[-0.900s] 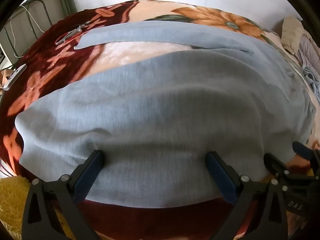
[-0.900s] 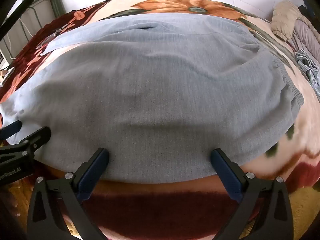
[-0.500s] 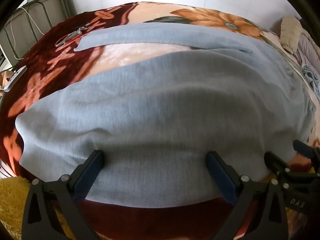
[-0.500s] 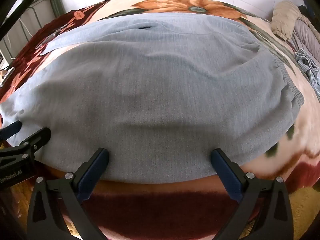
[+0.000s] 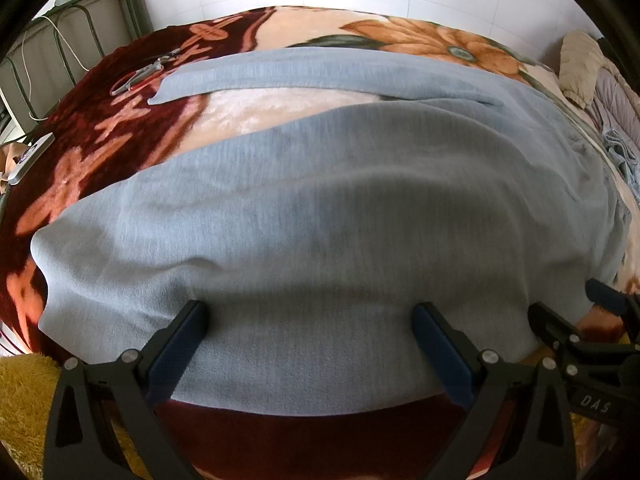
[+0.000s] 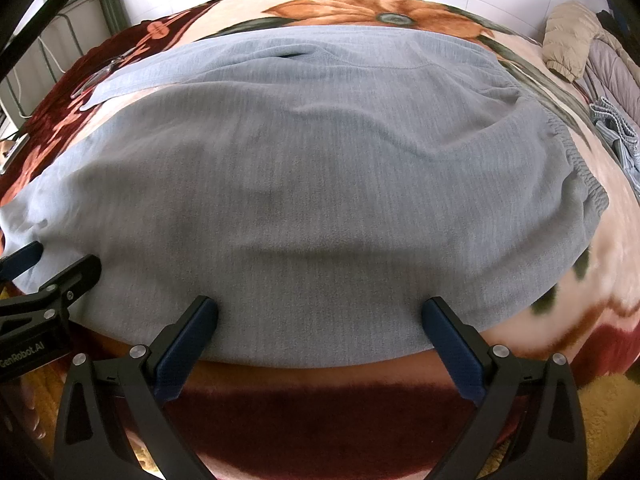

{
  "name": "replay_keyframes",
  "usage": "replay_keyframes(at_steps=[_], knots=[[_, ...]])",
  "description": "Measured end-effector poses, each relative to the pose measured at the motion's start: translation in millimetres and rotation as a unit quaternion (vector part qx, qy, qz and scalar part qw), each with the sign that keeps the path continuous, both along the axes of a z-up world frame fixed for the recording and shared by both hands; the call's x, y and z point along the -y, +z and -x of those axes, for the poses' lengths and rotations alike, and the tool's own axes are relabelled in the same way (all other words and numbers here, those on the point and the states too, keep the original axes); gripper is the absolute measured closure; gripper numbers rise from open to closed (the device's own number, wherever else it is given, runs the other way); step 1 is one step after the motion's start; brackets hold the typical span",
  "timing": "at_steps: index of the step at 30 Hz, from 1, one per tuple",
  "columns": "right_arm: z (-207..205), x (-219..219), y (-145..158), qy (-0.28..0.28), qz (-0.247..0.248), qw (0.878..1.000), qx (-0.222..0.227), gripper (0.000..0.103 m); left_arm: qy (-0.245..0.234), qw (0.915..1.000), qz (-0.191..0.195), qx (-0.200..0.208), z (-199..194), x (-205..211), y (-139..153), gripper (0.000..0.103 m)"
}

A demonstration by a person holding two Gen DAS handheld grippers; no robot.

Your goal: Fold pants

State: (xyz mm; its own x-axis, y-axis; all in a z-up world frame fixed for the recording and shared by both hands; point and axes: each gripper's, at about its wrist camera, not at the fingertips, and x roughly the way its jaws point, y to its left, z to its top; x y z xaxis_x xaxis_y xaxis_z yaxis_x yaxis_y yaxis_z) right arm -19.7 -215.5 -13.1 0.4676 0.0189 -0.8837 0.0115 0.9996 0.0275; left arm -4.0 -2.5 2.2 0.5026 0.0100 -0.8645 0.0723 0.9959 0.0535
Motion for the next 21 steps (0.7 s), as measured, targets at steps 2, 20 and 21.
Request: replay_keyframes(at_steps=[2,20,21], knots=[[-0.4,0.0,-0.1,-0.001,0.000,1.000,-0.001,0.000,-0.001,1.0000,0.000,0.001,0.1,0.6,0.0,0.000],[-7.4,11.2,-2.7,-0.014,0.000,1.000,-0.008,0.000,0.000,1.0000,0.000,0.002,0.3,-0.4,0.3,0.000],[-7.0,11.6,-2.8,-0.014,0.000,1.000,-0.008,0.000,0.000,1.0000,0.000,0.002,0.4,-0.5,0.2,0.000]])
